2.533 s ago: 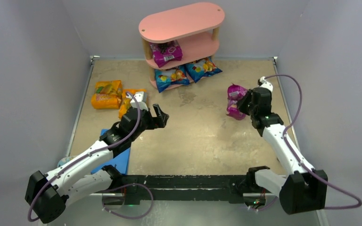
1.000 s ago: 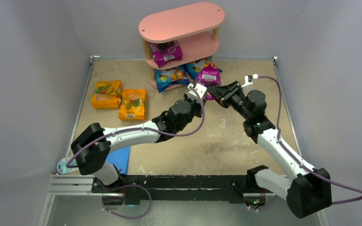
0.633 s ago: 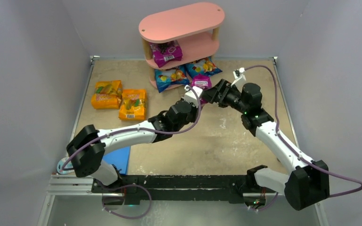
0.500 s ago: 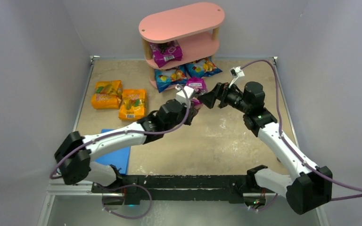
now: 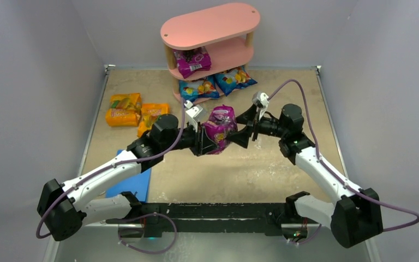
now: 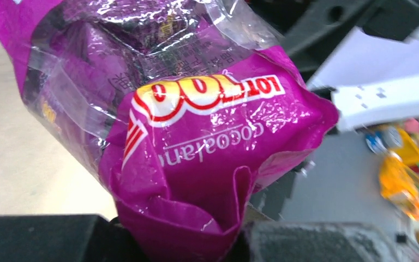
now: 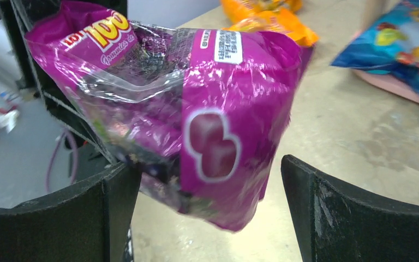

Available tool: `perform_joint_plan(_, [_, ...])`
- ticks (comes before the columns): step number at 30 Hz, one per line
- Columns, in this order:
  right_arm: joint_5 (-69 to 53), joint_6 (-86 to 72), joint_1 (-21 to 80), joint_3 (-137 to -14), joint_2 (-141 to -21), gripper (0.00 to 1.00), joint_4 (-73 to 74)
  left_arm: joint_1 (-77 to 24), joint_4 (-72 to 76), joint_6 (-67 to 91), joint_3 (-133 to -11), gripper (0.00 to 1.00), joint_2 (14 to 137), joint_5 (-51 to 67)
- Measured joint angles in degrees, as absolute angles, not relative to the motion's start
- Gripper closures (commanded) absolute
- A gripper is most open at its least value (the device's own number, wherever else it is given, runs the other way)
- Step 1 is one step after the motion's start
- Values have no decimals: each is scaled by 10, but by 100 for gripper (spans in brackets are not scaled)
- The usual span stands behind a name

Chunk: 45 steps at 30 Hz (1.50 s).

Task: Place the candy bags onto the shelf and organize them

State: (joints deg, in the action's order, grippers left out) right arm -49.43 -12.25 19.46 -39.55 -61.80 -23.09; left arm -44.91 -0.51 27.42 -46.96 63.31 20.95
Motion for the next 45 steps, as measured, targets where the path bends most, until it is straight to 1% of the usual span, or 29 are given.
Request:
perform_joint_plan(5, [-583, -123, 195, -389, -620, 1, -256, -450, 27, 269, -441, 100, 611, 316])
perform_joint_plan(10, [-606, -123, 194, -382, -592, 1, -249, -448, 104, 268, -406, 100, 605, 416])
perform_joint_plan(14, [-653, -176, 172, -346, -573, 2, -300, -447, 122, 257, -404, 100, 605, 471])
perform_joint_plan(18, [-716, -251, 160, -318, -587, 1, -391, -447, 124, 233, -404, 100, 605, 512])
perform_joint_plan(22, [-746, -284, 160, -310, -578, 1, -429, -448, 124, 200, -404, 100, 604, 545])
perform_joint_plan(27, [-761, -286, 160, -312, -561, 1, -419, -448, 101, 144, -418, 100, 603, 571])
perform_joint_plan(33, [-767, -286, 162, -326, -577, 2, -404, -448, 42, 67, -453, 100, 595, 575])
perform_joint_plan(40, [-780, -306, 185, -326, -583, 8, -438, -448, 42, 49, -461, 100, 609, 591])
perform_joint_plan(43, [-783, -313, 196, -328, -583, 13, -446, -448, 51, 49, -465, 100, 625, 602])
perform_joint_plan(45, [-784, -316, 204, -331, -583, 19, -446, -448, 50, 48, -470, 100, 630, 610])
